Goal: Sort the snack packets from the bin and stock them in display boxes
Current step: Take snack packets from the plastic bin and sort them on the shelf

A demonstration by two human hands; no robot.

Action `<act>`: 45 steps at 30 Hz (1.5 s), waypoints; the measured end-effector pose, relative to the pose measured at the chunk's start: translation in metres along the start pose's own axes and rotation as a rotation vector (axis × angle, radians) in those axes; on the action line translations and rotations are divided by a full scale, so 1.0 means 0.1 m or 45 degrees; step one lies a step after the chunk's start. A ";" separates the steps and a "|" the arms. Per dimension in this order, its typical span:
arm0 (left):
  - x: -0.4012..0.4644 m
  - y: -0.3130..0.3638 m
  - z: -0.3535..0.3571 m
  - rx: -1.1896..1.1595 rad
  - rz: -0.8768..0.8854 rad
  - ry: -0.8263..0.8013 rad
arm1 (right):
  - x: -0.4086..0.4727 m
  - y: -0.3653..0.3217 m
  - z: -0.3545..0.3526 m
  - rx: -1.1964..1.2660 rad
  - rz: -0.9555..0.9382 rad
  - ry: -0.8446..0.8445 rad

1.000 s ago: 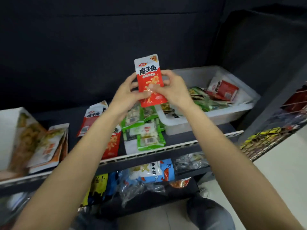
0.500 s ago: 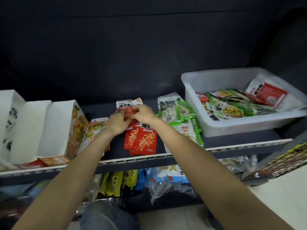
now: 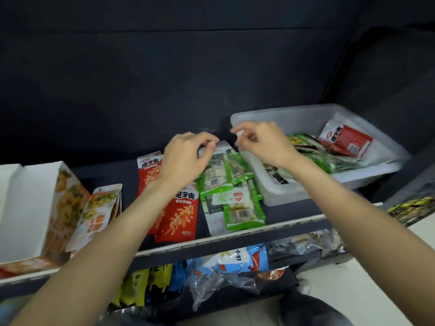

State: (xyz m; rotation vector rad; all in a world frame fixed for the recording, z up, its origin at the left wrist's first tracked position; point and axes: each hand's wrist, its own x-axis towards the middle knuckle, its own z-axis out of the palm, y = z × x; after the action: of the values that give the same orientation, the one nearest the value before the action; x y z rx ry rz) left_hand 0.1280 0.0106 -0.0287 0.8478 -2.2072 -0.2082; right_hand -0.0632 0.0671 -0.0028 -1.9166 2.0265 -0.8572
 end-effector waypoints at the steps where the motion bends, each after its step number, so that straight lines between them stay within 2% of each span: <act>1: 0.10 0.15 0.09 -0.034 0.049 -0.008 | 0.01 0.17 -0.10 -0.066 0.045 0.004; 3: 0.30 0.40 0.29 -0.139 0.089 -0.083 | 0.03 0.53 -0.24 -0.252 0.168 -0.110; 5: 0.48 0.55 0.57 -0.250 0.049 -0.232 | 0.02 0.83 -0.34 -0.471 0.304 -0.336; 7: 0.66 0.65 0.86 -0.349 -0.019 -0.459 | -0.03 1.09 -0.44 -0.674 0.420 -0.476; 9: 0.82 0.75 1.14 -0.360 -0.002 -0.693 | -0.11 1.31 -0.59 -0.779 0.535 -0.495; 12: 0.98 0.85 1.47 -0.180 0.078 -0.885 | -0.23 1.55 -0.80 -0.643 0.583 -0.594; 15: 1.08 0.89 1.70 0.035 0.137 -0.901 | -0.29 1.65 -0.86 -0.550 0.553 -0.622; 17: 1.17 0.88 1.81 0.077 0.095 -0.888 | -0.27 1.70 -0.86 -0.556 0.530 -0.626; 22: 1.31 0.96 1.97 0.123 0.108 -1.052 | -0.24 1.74 -0.92 -0.476 0.508 -0.638; 25: 1.36 0.98 2.04 0.046 0.058 -0.990 | -0.15 1.77 -0.96 -0.456 0.505 -0.608; 29: 1.48 0.93 2.11 0.131 0.087 -0.939 | 0.03 1.91 -0.97 -0.534 0.513 -0.356; 34: 1.44 0.93 2.20 0.175 0.124 -0.966 | 0.15 2.04 -0.88 -0.829 0.614 -0.440; 40: 1.43 0.91 2.23 0.242 0.188 -0.902 | 0.17 1.91 -0.85 -1.111 0.420 -0.145; 42: 1.43 0.96 2.21 0.205 0.237 -0.818 | 0.14 1.86 -0.86 -1.061 0.369 -0.106; 45: 1.44 1.07 2.11 0.123 0.382 -0.610 | 0.12 1.77 -0.93 -0.696 0.348 0.003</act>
State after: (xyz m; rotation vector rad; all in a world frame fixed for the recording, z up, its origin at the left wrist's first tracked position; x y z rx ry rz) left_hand -0.1461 -0.0210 -0.0514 0.5414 -2.7792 -0.1711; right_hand -0.2623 0.0757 -0.0221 -1.7920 2.6430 -0.2521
